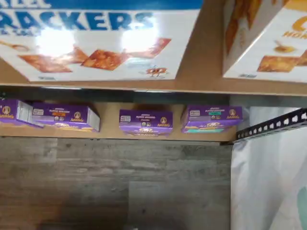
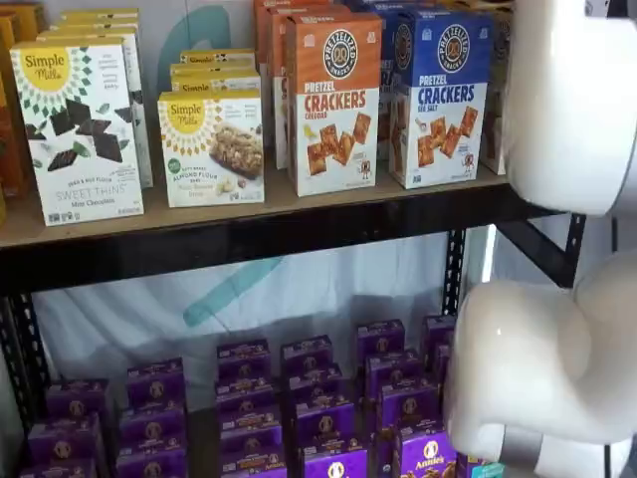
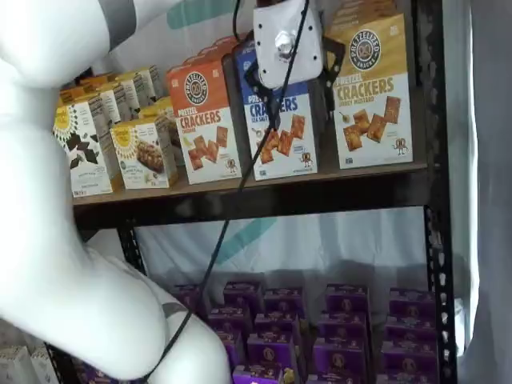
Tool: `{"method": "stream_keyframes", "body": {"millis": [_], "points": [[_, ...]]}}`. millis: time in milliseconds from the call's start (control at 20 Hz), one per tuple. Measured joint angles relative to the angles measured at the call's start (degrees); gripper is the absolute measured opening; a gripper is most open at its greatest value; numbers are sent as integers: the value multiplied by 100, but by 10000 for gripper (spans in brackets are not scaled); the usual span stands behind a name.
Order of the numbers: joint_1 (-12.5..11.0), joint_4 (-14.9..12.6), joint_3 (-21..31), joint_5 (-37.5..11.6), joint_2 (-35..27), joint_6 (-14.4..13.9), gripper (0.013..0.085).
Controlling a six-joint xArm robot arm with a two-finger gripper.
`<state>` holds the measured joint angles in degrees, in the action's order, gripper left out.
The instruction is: Retrieve the yellow and white box located on the top shelf, the sixth one from the left
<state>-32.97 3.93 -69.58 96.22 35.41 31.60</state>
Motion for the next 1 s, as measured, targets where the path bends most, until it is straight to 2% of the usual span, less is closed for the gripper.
{"method": "stream_keyframes", "body": {"millis": [350, 550, 1000], "points": [[-306, 88, -314, -210, -364, 292, 850], [-470, 269, -480, -301, -529, 433, 850], [-608, 477, -769, -401, -727, 538, 850]]}}
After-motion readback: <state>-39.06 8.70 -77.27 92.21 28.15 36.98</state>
